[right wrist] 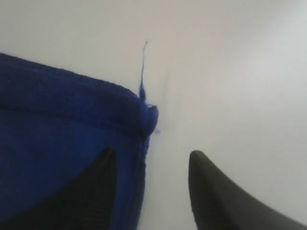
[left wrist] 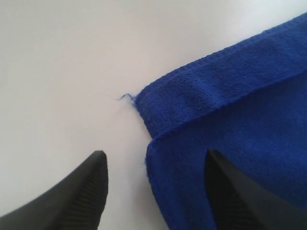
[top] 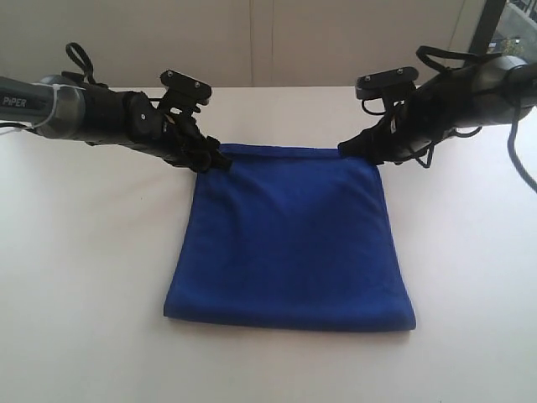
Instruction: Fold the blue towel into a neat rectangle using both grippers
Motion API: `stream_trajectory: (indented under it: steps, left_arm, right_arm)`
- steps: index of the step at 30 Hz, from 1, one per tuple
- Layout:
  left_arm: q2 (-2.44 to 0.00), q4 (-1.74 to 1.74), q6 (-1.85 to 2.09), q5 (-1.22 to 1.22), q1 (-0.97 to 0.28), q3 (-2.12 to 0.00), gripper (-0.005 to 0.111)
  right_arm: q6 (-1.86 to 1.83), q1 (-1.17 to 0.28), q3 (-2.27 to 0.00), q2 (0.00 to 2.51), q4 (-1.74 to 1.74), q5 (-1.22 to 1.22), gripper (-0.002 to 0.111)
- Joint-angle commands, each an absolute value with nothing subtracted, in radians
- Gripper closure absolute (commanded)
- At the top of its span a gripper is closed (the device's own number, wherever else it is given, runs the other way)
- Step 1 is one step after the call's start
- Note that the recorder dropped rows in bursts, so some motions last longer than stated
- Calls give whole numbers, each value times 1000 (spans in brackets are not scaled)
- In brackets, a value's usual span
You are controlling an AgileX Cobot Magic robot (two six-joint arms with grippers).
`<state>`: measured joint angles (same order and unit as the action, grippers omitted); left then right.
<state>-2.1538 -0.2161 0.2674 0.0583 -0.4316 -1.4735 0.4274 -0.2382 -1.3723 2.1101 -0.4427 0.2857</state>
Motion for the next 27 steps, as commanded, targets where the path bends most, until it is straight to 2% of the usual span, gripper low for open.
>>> stream_trajectory:
  steps: [1,3,6,9,13,16,23,27]
  left_arm:
    - [-2106,-220,264,15,-427,-1479,43]
    - [-2082,-220,264,-18,-427,-1479,44]
    - [-2047,-220,264,-99,-427,-1479,48]
    - [-2005,-218,264,-189,-427,-1479,58]
    - [-1956,-218,264,-315,-422,-1479,85]
    - [-1922,-218,264,-421,-420,-1479,106]
    - [-1847,-220,192,-621,-420,-1474,107]
    - [-1771,-222,151,-638,-420,-1372,107]
  right_arm:
    - [431,-226,-1374,2060,-450,355,64]
    - [431,-226,-1374,2035,-450,388,66]
    - [425,-226,-1373,1991,-446,455,75]
    - [422,-226,-1356,1936,-446,526,89]
    - [370,-233,-1286,1850,-436,569,108]
    - [366,-241,-1204,1776,-423,568,108]
    - [352,-267,-1024,1608,-323,553,108]
    - [307,-300,-949,1524,-272,557,108]
